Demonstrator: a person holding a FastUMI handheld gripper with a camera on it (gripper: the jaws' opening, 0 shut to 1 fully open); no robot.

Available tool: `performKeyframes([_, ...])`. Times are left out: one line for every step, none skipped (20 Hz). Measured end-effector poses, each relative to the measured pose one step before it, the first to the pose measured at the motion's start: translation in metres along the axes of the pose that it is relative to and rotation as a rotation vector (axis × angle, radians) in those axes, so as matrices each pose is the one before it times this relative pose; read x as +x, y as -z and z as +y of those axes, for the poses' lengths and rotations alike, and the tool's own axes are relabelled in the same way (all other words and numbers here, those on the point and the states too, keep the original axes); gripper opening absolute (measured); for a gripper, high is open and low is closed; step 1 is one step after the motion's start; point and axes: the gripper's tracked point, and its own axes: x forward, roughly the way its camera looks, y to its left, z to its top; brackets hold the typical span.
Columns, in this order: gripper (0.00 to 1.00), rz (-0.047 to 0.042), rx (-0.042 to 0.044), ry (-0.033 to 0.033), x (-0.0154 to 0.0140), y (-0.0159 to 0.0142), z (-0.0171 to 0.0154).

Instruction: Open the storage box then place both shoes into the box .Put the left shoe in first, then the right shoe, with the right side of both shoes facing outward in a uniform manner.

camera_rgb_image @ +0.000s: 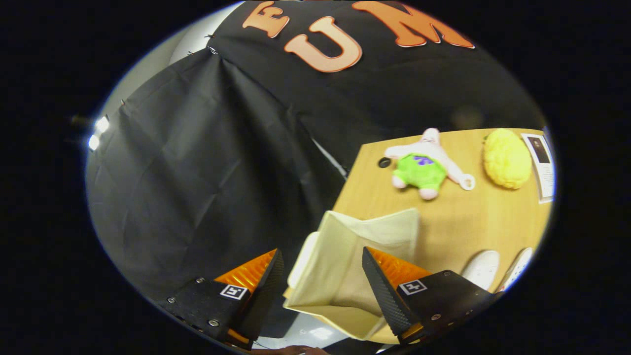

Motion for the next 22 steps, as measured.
performKeyframes([0.96,0.00215,0.00093,0.05735,-0.00422,0.00709,-0.02945])
performKeyframes([0.96,0.01051,0.00556,0.0388,-0.00257,0.00805,-0.0234])
performKeyframes([0.96,0.0148,0.01286,0.03358,-0.00095,0.01018,-0.01951])
performKeyframes([0.96,0.01223,0.00996,0.0333,-0.00288,0.00969,-0.0194])
performKeyframes([0.96,0.00353,0.00126,0.0309,-0.00356,0.00901,-0.02153])
performKeyframes([0.96,0.00927,-0.00943,0.03457,-0.00233,0.00781,-0.02054])
performKeyframes([0.96,0.01861,-0.00818,0.02674,-0.0018,0.01186,-0.01706])
performKeyframes([0.96,0.02796,-0.0011,0.00143,-0.00094,0.01321,-0.01352])
performKeyframes([0.96,0.01201,0.00803,0.00073,0.00344,0.01014,-0.01223])
performKeyframes([0.96,0.01213,-0.00155,0.01893,0.00164,0.00709,-0.01442])
performKeyframes([0.96,0.0117,-0.01201,0.02393,0.00273,0.00746,-0.01282])
performKeyframes([0.96,0.01566,-0.01566,0.02555,0.00418,0.00847,-0.01358])
performKeyframes([0.95,0.02154,-0.02066,0.01436,0.00454,0.00962,-0.00835])
performKeyframes([0.95,0.02179,-0.02032,0.01142,0.00408,0.00887,-0.00786])
performKeyframes([0.93,0.02101,-0.01637,0.00587,0.00363,0.0085,-0.00398])
performKeyframes([0.92,0.0182,-0.01036,-0.00007,0.00354,0.00654,-0.00401])
performKeyframes([0.9,0.01167,-0.00469,-0.00317,0.00423,0.00411,-0.00252])
performKeyframes([0.89,0.00557,-0.00238,0.00019,0.00427,0.00187,-0.00272])
performKeyframes([0.86,0.01329,-0.00309,-0.00119,0.00473,0.00329,-0.00172])
performKeyframes([0.84,0.0177,-0.00678,-0.00255,0.0061,0.00386,-0.00065])
performKeyframes([0.79,0.02564,-0.00753,0.00459,0.0045,0.00641,-0.00008])
performKeyframes([0.75,0.00596,-0.01288,-0.00794,0.00458,0.00317,0.00367])
